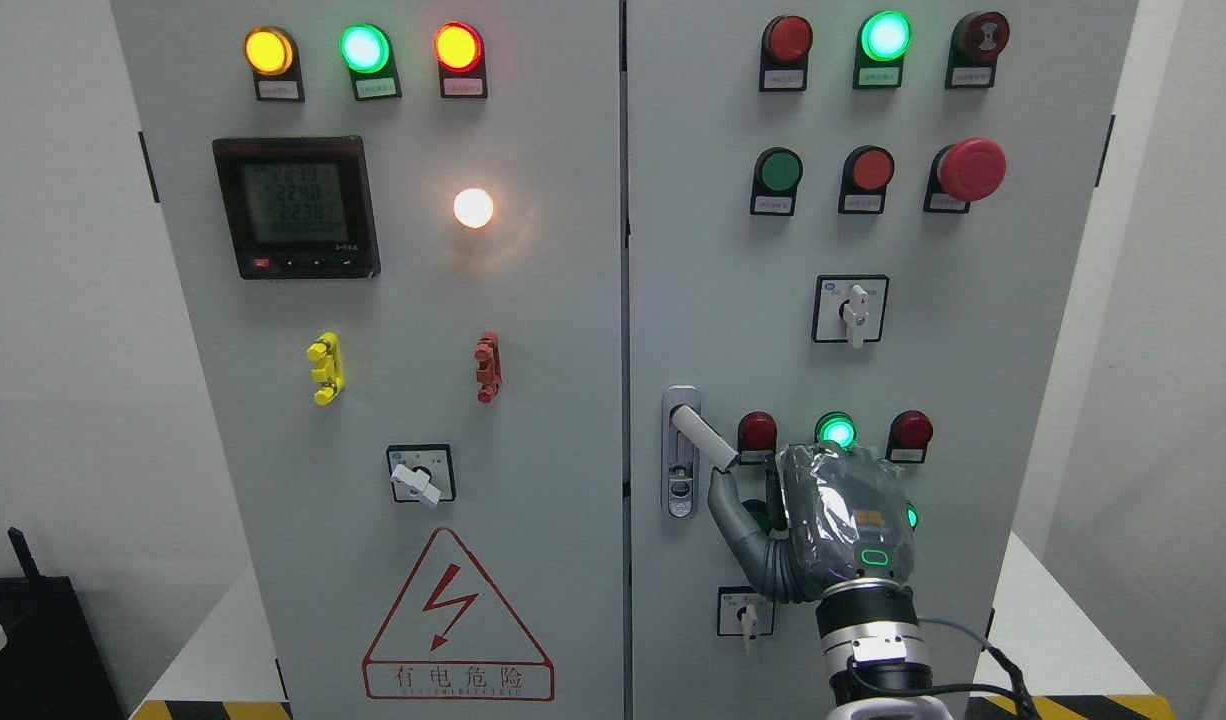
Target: Release door handle
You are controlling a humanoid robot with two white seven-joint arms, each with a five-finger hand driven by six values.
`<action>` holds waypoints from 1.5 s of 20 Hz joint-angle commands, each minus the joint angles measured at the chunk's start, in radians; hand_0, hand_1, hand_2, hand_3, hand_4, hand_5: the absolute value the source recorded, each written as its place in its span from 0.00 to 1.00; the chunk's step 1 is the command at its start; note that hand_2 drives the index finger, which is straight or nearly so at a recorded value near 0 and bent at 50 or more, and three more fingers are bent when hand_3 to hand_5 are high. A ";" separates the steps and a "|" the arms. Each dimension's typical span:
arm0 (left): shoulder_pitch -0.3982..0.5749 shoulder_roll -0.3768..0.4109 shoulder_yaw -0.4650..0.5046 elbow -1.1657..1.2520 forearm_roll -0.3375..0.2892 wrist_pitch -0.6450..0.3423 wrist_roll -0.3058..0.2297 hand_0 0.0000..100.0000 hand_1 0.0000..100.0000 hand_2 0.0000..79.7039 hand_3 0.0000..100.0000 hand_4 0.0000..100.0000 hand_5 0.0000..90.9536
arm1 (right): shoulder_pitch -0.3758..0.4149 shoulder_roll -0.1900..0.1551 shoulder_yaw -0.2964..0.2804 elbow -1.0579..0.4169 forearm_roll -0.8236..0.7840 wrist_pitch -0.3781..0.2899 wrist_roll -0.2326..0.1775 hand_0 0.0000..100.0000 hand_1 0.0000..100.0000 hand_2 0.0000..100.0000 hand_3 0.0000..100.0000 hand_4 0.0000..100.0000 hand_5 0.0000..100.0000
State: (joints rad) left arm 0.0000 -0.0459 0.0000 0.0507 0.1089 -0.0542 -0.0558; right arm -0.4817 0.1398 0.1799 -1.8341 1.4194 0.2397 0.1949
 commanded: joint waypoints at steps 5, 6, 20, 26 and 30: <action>-0.026 0.000 0.017 0.000 0.000 0.000 0.001 0.12 0.39 0.00 0.00 0.00 0.00 | -0.012 -0.003 -0.019 -0.004 -0.002 0.000 0.001 0.52 0.10 0.99 1.00 0.90 0.99; -0.026 0.000 0.017 0.000 0.000 0.000 0.001 0.12 0.39 0.00 0.00 0.00 0.00 | -0.012 -0.002 -0.019 -0.004 -0.001 0.000 0.001 0.52 0.10 0.99 1.00 0.90 0.99; -0.026 0.000 0.017 0.000 0.000 0.000 0.001 0.12 0.39 0.00 0.00 0.00 0.00 | -0.034 -0.002 -0.019 -0.004 -0.002 0.000 0.003 0.53 0.11 0.98 1.00 0.90 0.99; -0.026 0.001 0.017 0.000 0.000 0.000 0.001 0.12 0.39 0.00 0.00 0.00 0.00 | -0.037 -0.002 -0.019 -0.004 -0.002 0.000 0.003 0.53 0.11 0.98 1.00 0.90 0.99; -0.025 0.000 0.017 0.000 0.000 0.000 0.001 0.12 0.39 0.00 0.00 0.00 0.00 | -0.040 -0.002 -0.019 -0.004 -0.002 0.000 0.003 0.53 0.11 0.98 1.00 0.90 0.99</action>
State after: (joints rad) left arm 0.0000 -0.0459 0.0000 0.0507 0.1089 -0.0542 -0.0557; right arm -0.5180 0.1382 0.1624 -1.8376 1.4175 0.2386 0.1987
